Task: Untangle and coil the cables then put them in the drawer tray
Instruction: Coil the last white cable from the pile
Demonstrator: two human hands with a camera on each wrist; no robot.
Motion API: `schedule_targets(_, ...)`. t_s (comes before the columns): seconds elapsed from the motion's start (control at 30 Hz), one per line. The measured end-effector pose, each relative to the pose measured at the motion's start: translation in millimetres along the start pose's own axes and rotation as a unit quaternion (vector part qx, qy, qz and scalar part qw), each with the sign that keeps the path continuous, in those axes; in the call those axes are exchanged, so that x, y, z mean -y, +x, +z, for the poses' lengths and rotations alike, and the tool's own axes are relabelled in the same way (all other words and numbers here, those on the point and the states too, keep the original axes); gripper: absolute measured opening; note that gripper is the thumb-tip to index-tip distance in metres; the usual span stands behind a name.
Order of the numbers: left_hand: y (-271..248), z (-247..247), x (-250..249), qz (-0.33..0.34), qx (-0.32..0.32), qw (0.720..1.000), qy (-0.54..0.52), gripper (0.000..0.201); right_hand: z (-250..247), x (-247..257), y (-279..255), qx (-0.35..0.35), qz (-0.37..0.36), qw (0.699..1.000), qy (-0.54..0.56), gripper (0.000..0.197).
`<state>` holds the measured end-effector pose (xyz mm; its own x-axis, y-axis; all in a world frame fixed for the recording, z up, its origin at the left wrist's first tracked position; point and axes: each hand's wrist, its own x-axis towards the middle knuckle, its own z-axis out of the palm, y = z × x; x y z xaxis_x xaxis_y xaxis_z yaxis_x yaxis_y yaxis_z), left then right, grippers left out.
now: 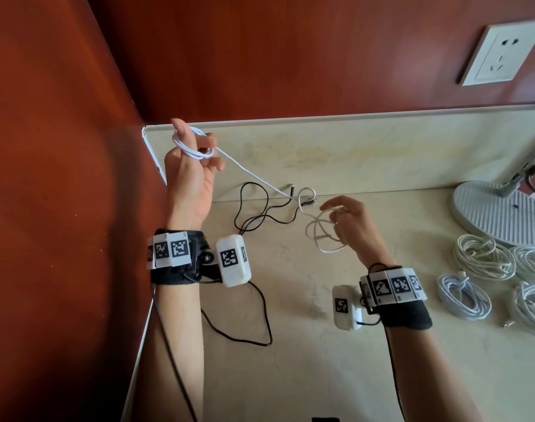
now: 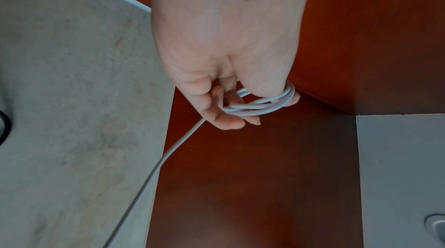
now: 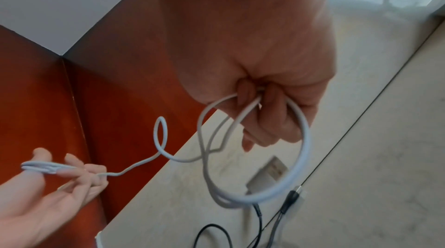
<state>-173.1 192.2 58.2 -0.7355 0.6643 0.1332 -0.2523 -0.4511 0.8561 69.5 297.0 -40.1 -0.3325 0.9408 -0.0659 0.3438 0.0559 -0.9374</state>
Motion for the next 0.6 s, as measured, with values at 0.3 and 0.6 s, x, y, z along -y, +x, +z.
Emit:
schedule_targets(0.3,3,-1,1,-0.006,-0.029,0.999,0.015,0.042,-10,2,0,-0.04,0.083,0.996,-0.004,0.033)
schedule_targets(0.6,-27,39,13,-0.012,0.06,0.998,0.035,0.051,19,25,-17,-0.015,-0.178,0.983,-0.051,0.049)
